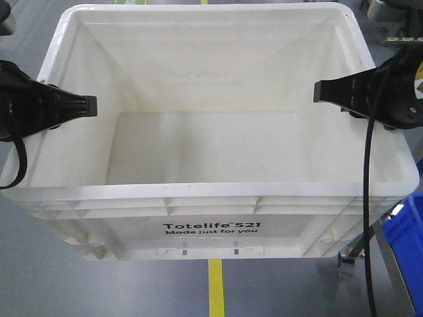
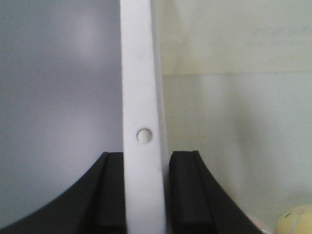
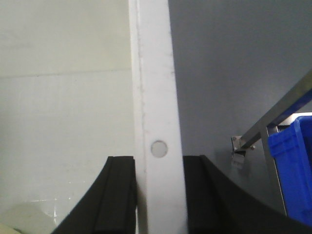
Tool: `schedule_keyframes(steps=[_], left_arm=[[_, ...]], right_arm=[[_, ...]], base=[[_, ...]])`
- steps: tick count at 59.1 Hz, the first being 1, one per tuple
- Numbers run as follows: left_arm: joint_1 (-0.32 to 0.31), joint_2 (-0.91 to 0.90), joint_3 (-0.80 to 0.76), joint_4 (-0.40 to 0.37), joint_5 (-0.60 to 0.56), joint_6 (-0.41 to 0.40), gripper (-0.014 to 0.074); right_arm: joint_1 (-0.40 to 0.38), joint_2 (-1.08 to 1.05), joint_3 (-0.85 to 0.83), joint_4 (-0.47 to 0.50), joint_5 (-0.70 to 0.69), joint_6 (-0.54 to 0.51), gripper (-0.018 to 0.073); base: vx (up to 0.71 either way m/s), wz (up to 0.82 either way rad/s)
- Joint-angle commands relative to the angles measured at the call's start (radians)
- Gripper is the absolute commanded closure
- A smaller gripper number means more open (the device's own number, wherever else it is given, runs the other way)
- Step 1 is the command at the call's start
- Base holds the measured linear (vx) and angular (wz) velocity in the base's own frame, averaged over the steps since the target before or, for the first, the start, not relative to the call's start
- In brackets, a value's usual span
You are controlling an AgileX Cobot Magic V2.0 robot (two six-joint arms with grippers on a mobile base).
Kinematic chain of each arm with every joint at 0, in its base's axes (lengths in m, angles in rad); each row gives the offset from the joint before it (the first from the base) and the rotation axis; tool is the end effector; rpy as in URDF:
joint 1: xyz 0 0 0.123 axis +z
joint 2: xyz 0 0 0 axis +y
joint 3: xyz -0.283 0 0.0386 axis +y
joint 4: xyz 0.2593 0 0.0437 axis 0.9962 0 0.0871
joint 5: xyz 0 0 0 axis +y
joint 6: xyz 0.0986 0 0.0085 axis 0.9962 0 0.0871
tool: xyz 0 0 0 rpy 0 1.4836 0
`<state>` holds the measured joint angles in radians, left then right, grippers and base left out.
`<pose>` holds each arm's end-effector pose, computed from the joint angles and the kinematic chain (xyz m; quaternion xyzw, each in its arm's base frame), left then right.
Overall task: Place moving items into box and shelve
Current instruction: 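Hold the tote level with both grippers while the base drives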
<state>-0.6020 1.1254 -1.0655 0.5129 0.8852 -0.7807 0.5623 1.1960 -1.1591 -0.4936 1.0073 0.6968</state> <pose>0.2181 -0.1042 0.3580 0.0008 0.9102 -0.0303 0.4131 0.2322 0.0994 0.3636 0.0003 0.9265 -0.0185 0.3759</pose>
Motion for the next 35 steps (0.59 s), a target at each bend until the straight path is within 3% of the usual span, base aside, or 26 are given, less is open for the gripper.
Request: schedule_keyframes(steps=[1,35], left_arm=[[-0.009,-0.034,-0.045,0.085,-0.109,-0.011,0.0488],[-0.009,-0.034,-0.045,0.084,-0.109,-0.011,0.0488]], right_arm=[[-0.002,-0.031,-0.038,-0.081,-0.073,-0.003,0.0571],[-0.002,-0.031,-0.038,-0.081,-0.073,-0.003,0.0571]], base=[[0.46,-0.04],[0.45,-0.06]])
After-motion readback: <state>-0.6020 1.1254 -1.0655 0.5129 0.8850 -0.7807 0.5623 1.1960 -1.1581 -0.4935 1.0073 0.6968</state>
